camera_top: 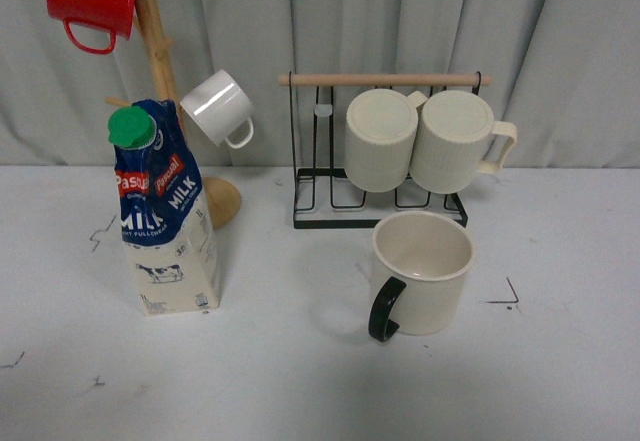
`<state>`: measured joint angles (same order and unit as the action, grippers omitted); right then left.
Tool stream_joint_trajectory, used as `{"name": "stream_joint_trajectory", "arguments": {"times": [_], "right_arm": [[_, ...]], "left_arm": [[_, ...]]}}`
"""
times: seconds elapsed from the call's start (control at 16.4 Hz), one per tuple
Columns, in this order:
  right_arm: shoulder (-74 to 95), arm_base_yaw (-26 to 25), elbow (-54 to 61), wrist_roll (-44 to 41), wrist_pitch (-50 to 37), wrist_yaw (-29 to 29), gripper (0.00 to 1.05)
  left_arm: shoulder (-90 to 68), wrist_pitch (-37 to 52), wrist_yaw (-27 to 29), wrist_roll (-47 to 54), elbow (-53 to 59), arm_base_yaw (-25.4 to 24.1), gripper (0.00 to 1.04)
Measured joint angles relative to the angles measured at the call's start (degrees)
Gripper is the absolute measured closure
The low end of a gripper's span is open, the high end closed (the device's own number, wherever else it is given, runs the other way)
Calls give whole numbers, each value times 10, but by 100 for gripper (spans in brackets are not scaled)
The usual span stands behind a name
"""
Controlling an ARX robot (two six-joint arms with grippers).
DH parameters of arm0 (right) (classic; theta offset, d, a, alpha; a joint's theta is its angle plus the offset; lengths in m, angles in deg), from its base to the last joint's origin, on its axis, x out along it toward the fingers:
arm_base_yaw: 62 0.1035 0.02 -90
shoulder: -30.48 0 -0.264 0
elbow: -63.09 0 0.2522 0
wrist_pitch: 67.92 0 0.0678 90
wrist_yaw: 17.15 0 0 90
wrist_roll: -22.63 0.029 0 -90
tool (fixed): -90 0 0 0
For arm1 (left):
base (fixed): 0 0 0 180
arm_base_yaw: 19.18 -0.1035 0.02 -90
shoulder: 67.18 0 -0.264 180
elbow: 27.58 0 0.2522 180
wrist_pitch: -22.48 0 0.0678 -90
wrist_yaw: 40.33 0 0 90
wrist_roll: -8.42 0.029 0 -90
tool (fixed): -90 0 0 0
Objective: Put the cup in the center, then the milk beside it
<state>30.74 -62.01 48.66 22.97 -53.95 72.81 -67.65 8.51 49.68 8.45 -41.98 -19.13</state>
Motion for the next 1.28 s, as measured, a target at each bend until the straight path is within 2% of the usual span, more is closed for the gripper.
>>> {"name": "stream_joint_trajectory", "arguments": {"times": [0.18, 0.24, 0.31, 0.43, 0.61, 0.73, 0.85, 0.98, 1.28], "right_arm": [[0, 0, 0, 0, 0, 0, 38], [0, 0, 0, 0, 0, 0, 26], [0, 0, 0, 0, 0, 0, 20], [0, 0, 0, 1, 0, -1, 5], [0, 0, 0, 0, 0, 0, 6], [0, 0, 0, 0, 0, 0, 6], [0, 0, 0, 0, 0, 0, 6], [0, 0, 0, 0, 0, 0, 6], [0, 0, 0, 0, 0, 0, 6]], "left_arm": [[0, 0, 0, 0, 0, 0, 7], [0, 0, 0, 0, 0, 0, 7], [-4, -20, 9, -3, -4, 3, 7], [-98, -103, 74, -43, -53, 44, 7], [-286, 34, 86, -58, -99, 78, 7], [-492, 178, 106, -42, -144, 117, 7], [-635, 254, 117, -27, -184, 133, 7], [-760, 278, 122, -12, -236, 148, 7], [-836, 285, 120, -6, -280, 151, 7]]}}
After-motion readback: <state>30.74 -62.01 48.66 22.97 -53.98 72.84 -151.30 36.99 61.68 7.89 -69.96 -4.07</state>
